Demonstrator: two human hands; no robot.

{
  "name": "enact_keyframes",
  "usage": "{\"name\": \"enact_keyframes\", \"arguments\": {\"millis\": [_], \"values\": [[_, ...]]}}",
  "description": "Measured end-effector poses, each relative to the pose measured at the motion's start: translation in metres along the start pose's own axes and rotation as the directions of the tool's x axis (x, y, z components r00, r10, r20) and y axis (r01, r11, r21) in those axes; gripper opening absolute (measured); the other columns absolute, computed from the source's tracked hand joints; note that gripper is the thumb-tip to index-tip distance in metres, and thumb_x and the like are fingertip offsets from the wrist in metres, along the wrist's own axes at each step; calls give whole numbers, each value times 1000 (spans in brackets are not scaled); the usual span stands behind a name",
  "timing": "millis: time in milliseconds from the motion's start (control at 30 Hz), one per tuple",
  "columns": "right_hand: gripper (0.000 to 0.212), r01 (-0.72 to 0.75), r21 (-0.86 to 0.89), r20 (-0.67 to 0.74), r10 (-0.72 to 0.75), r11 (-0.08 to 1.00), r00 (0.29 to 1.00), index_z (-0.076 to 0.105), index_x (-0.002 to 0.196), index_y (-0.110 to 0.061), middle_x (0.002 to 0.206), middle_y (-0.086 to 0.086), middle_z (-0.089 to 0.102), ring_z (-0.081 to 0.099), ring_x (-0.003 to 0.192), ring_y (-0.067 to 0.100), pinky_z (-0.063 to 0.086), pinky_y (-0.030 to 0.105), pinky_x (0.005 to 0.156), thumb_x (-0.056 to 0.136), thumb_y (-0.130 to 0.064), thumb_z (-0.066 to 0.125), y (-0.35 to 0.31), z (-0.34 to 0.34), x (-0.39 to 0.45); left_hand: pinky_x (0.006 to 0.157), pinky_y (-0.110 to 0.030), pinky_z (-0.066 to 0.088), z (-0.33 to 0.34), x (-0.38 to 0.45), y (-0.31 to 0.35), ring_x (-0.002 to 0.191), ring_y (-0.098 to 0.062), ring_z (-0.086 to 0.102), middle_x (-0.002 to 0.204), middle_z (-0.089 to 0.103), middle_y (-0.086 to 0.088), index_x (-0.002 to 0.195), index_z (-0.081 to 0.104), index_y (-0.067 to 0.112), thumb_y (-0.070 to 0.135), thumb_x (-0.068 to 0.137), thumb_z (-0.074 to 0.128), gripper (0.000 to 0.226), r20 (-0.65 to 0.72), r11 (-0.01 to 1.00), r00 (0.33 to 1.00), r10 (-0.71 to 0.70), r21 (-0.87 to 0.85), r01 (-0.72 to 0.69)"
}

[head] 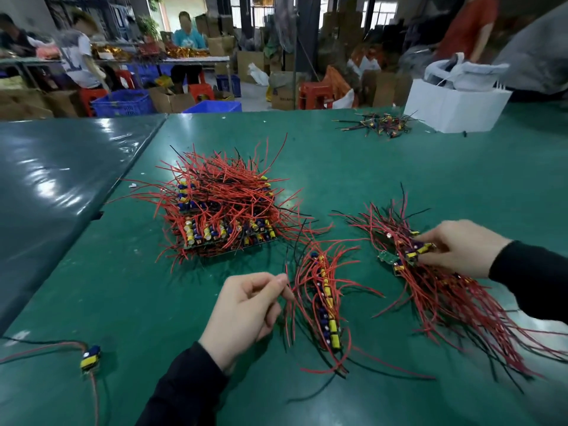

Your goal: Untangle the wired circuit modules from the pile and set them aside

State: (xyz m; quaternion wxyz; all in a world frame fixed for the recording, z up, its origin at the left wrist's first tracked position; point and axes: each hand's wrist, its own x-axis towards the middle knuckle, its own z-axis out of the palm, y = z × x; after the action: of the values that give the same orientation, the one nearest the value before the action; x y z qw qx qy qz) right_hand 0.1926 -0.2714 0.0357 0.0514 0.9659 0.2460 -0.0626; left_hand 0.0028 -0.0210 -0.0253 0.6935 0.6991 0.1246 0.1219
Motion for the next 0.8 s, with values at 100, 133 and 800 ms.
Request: {"name": "enact_keyframes", "arguments": {"millis": [100,133,800], "values": [[50,3,-212,-151,-36,977,988,54,129,-27,106,5,66,60,105,25,45,28,81,87,-54,55,-14,-17,-4,35,-12,22,-3,3,-2,32,-8,27,40,39,-2,67,64,3,17,95,53,33,-89,1000,996,19,-12,-20],[40,45,-153,-250,-83,987,965,61,119,-26,99,3,67,62,100,26,45,29,80,87,-50,57,-20,-23,-6,35,-12,23,-5,4,-4,33,-8,28,41,40,0,66,64,4,17,94,55,32,-139,999,989,40,-6,-41],[23,196,774,-171,-98,602,980,63,76,-20,73,-5,67,62,70,11,49,23,68,68,-4,78,-118,44,-17,57,-30,58,-13,12,-4,62,-26,70,73,69,-17,78,59,2,2,94,39,25,-2,904,950,-314,-307,298]]}}
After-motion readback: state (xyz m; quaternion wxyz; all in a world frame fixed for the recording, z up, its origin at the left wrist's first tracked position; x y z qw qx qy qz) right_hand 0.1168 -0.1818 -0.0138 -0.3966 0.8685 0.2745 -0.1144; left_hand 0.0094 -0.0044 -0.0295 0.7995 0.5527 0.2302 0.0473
